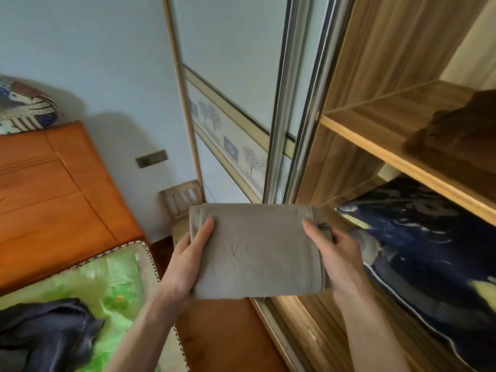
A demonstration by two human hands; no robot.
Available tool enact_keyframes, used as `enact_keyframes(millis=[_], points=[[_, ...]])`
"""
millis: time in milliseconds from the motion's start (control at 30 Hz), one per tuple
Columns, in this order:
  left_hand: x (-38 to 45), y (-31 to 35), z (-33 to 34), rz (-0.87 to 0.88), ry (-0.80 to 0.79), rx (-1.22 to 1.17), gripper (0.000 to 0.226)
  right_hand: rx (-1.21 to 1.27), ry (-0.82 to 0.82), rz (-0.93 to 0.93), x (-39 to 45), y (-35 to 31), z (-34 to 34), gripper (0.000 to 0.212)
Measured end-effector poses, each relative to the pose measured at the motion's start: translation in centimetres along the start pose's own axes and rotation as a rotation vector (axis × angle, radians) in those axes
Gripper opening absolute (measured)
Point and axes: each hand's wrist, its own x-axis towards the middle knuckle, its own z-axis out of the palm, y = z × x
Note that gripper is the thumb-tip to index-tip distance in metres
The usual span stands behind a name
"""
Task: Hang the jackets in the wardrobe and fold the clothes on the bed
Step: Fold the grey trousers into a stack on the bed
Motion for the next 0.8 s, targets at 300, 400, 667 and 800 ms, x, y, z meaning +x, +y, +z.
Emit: enact_keyframes(millis=[300, 400, 667, 800], points=[[-0.7, 5.2, 4.4, 0.057, -0.177, 0.075, 0.049, 0.109, 0.071, -0.075, -2.2, -4.2, -3.3, 0.025], [-1.6, 6.4, 6.6, 0.053, -0.228, 0.092, 0.053, 0.122, 0.096, -0.118, -2.8, -5.7, -5.4, 0.027], [-1.1, 8.7, 11.2, 0.066, -0.410, 0.219, 0.047, 0.262, 0.192, -0.094, -5.6, -7.1, -8.7, 0.059], [0.7, 11.8, 12.1, 0.067, -0.513, 0.275, 0.056, 0.338, 0.282, -0.144, -6.0, -8.6, -8.1, 0.047]])
